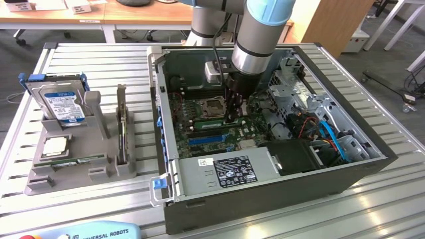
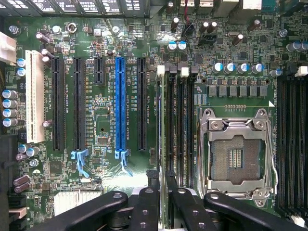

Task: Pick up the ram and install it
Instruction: 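Insert the ram into the slot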

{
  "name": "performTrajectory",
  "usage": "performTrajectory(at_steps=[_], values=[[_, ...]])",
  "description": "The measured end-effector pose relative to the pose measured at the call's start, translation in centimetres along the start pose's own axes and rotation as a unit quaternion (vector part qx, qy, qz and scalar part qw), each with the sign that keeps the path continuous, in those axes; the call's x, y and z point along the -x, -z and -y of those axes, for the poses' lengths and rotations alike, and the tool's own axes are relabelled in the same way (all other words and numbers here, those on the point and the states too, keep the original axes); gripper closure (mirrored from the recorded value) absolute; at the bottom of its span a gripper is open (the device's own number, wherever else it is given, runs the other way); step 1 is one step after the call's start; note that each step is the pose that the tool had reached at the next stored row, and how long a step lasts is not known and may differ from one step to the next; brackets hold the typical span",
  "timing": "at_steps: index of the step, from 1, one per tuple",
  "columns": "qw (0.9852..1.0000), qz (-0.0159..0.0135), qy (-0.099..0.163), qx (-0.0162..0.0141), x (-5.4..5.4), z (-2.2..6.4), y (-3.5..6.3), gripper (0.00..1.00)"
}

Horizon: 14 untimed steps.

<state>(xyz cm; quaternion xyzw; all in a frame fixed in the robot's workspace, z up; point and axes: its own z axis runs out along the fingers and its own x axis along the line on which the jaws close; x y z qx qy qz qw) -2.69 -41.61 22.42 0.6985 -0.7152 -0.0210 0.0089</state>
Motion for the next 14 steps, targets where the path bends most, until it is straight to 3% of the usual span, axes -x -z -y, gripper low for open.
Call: performTrajectory(at_steps=[8, 14], values=[[1.0000, 0.0001, 0.000, 0.0000, 0.00, 0.00, 0.02, 0.81], [1.0000, 0.0000, 0.000, 0.0000, 0.01, -0.03, 0.71, 0.81]])
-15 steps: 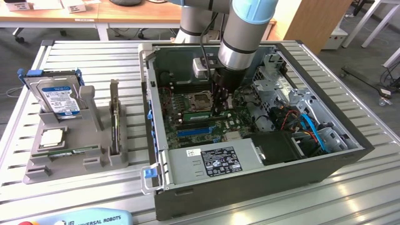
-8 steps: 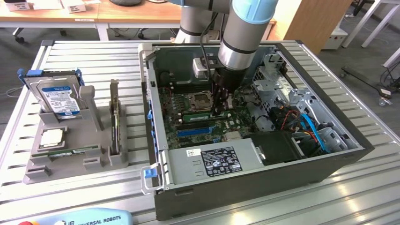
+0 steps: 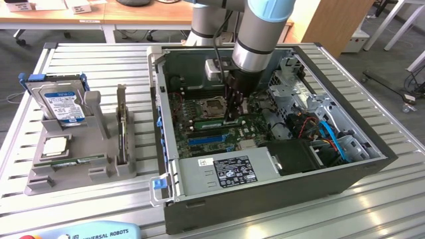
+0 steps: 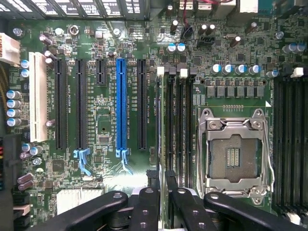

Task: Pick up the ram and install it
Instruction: 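Insert the ram into the slot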

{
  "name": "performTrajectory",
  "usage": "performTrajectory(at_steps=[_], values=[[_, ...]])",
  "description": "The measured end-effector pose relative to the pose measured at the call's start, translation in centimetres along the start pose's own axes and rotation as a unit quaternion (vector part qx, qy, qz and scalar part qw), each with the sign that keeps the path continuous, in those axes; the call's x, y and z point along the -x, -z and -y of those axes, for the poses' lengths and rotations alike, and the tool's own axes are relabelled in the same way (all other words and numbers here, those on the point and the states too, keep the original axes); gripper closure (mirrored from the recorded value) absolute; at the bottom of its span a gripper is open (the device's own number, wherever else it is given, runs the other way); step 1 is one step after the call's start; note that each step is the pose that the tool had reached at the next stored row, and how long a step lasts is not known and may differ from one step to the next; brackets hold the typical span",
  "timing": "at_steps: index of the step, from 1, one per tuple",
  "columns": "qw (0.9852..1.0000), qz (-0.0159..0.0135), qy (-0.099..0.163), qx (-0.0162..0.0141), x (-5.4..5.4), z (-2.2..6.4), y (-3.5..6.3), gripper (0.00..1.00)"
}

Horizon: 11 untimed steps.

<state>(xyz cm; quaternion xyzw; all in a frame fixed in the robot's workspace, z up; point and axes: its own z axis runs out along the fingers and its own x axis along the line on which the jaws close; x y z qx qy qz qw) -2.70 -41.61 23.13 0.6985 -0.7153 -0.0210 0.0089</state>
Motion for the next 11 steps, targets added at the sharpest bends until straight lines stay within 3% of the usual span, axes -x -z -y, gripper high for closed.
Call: performTrajectory(at_steps=[11], values=[[1.0000, 0.0000, 0.000, 0.0000, 0.0, -0.10, 2.30, 0.81]])
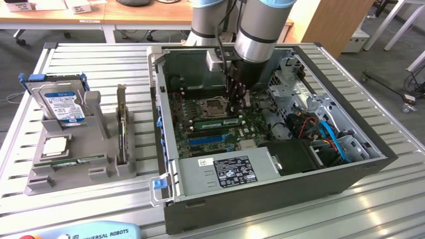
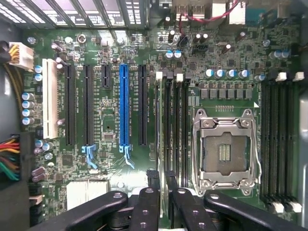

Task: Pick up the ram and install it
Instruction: 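Insert the ram into the slot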

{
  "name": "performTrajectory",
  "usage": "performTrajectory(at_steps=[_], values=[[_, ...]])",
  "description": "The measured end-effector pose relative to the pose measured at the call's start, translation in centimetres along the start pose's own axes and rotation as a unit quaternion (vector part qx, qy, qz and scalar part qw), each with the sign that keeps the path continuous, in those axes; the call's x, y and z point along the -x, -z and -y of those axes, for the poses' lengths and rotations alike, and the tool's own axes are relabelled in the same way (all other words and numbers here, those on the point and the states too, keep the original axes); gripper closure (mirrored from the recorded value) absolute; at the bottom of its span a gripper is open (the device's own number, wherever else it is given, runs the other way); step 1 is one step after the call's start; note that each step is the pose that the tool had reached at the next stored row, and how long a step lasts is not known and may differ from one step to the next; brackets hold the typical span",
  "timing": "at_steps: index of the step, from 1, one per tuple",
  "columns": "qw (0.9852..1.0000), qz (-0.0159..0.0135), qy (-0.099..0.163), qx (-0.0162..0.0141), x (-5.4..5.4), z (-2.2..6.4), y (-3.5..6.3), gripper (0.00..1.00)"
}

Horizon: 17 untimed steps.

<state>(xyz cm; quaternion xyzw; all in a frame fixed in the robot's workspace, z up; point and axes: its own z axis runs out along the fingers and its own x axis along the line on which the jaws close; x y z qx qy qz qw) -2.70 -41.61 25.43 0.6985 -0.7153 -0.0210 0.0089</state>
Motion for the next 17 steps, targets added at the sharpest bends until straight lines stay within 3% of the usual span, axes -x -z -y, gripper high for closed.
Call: performTrajectory(at_steps=[9, 17], values=[[1.0000, 0.0000, 0.000, 0.0000, 0.0, -0.07, 1.68, 0.81], [1.0000, 0.0000, 0.000, 0.0000, 0.0, -0.08, 1.90, 0.81]])
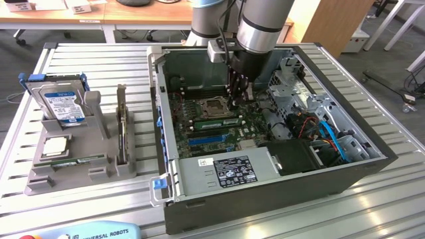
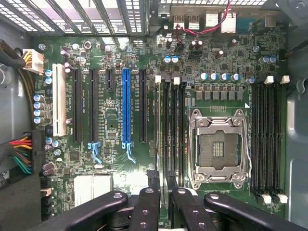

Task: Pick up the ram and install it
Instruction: 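Insert the ram into the slot, then press down the ram until it locks into place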

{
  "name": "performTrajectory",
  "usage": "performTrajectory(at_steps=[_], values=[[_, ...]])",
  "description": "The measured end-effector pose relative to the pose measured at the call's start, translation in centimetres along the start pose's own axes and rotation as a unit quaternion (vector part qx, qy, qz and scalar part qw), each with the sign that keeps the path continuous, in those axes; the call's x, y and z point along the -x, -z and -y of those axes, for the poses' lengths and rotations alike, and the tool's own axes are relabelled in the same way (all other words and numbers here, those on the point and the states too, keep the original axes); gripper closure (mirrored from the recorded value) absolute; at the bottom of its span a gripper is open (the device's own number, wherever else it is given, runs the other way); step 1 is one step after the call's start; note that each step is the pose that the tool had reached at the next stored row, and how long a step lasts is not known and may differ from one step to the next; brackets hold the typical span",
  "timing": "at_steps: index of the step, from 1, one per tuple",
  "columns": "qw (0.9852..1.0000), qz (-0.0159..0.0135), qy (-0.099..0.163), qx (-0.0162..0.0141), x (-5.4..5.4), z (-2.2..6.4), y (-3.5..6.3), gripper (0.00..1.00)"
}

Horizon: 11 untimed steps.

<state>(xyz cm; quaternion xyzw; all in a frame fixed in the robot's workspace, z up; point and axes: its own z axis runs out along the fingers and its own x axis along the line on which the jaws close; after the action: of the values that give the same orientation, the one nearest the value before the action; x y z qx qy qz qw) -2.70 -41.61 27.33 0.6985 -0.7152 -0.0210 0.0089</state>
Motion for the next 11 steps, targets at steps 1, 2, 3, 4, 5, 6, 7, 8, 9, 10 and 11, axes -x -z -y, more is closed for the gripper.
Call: performTrajectory(at_steps=[1, 2, 3, 4, 5, 6, 7, 8, 9, 10, 11], values=[[1.0000, 0.0000, 0.000, 0.0000, 0.00, 0.00, 0.00, 0.81], [1.0000, 0.0000, 0.000, 0.0000, 0.00, 0.00, 0.00, 0.81], [1.0000, 0.0000, 0.000, 0.0000, 0.00, 0.00, 0.00, 0.81], [1.0000, 0.0000, 0.000, 0.0000, 0.00, 0.00, 0.00, 0.81], [1.0000, 0.0000, 0.000, 0.0000, 0.00, 0.00, 0.00, 0.81], [1.0000, 0.0000, 0.000, 0.0000, 0.00, 0.00, 0.00, 0.81], [1.0000, 0.0000, 0.000, 0.0000, 0.00, 0.00, 0.00, 0.81], [1.0000, 0.0000, 0.000, 0.0000, 0.00, 0.00, 0.00, 0.81], [1.0000, 0.0000, 0.000, 0.0000, 0.00, 0.00, 0.00, 0.81], [1.0000, 0.0000, 0.000, 0.0000, 0.00, 0.00, 0.00, 0.81], [1.0000, 0.0000, 0.000, 0.0000, 0.00, 0.00, 0.00, 0.81]])
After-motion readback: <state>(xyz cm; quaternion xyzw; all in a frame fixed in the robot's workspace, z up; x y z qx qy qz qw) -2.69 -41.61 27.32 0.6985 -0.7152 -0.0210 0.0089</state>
